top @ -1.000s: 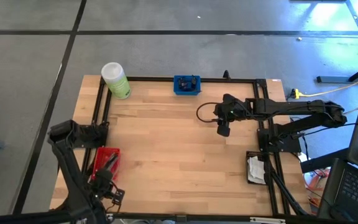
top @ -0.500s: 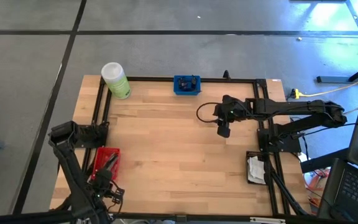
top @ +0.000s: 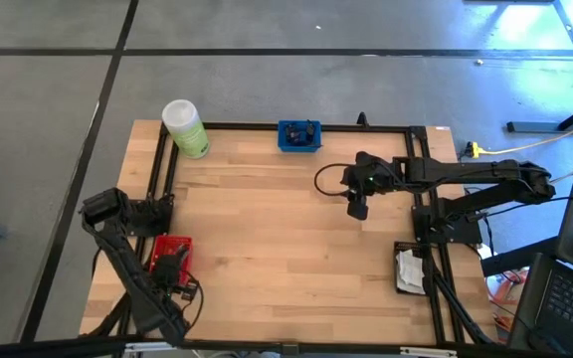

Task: Pick & Place Travel size toiletries
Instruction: Put the black hair comb into the red basket, then return to Home Position

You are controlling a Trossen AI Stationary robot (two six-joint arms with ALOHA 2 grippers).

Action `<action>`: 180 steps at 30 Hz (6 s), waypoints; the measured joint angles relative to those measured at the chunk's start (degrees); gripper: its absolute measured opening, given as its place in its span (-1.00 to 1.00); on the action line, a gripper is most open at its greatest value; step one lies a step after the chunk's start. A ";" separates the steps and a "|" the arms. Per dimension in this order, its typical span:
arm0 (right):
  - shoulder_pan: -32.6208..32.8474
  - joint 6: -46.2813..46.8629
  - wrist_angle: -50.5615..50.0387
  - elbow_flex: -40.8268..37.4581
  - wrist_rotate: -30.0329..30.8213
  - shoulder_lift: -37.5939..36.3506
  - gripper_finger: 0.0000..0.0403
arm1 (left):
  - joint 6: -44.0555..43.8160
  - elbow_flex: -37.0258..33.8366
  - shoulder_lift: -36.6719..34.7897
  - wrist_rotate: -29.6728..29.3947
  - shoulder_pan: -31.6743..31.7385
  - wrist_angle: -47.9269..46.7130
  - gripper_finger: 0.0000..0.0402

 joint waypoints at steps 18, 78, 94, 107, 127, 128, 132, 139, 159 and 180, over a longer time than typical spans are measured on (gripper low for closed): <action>0.00 -0.04 0.00 0.00 0.02 0.02 -0.16 | 14.42 -3.24 0.04 -5.65 -0.12 1.12 -0.93; 5.56 1.46 20.68 -8.26 -10.06 0.02 -0.93 | 103.27 -16.86 -18.47 -55.64 27.44 62.59 -0.99; 3.10 -4.33 33.73 -24.69 -8.53 -9.78 -0.99 | 130.46 -41.21 -30.69 -24.03 46.94 108.74 -0.99; -0.32 -7.36 34.90 -28.65 -11.88 -24.46 -1.00 | 131.05 -63.71 -59.54 -30.04 44.51 115.69 -0.99; -0.28 -6.12 24.19 -35.85 -11.82 -49.26 -1.00 | 133.37 -73.09 -84.57 -32.94 39.44 102.87 -0.99; -0.28 -6.10 23.29 -35.85 -11.82 -50.17 -1.00 | 133.36 -73.73 -85.96 -32.23 39.69 102.67 -0.99; -0.28 -5.99 21.18 -36.06 -11.68 -53.50 -1.00 | 133.40 -74.09 -91.54 -31.29 40.30 98.22 -0.99; -0.28 -4.68 21.11 -40.26 -11.39 -58.96 -1.00 | 133.99 -74.00 -97.29 -29.55 40.54 93.59 -0.99; -0.28 1.77 21.79 -44.15 -3.28 -63.49 -0.98 | 134.35 -74.00 -97.55 -30.09 40.54 93.52 -0.96; -0.28 2.99 21.86 -44.11 -0.42 -63.45 -0.59 | 134.32 -74.00 -97.53 -30.12 40.53 93.54 -0.96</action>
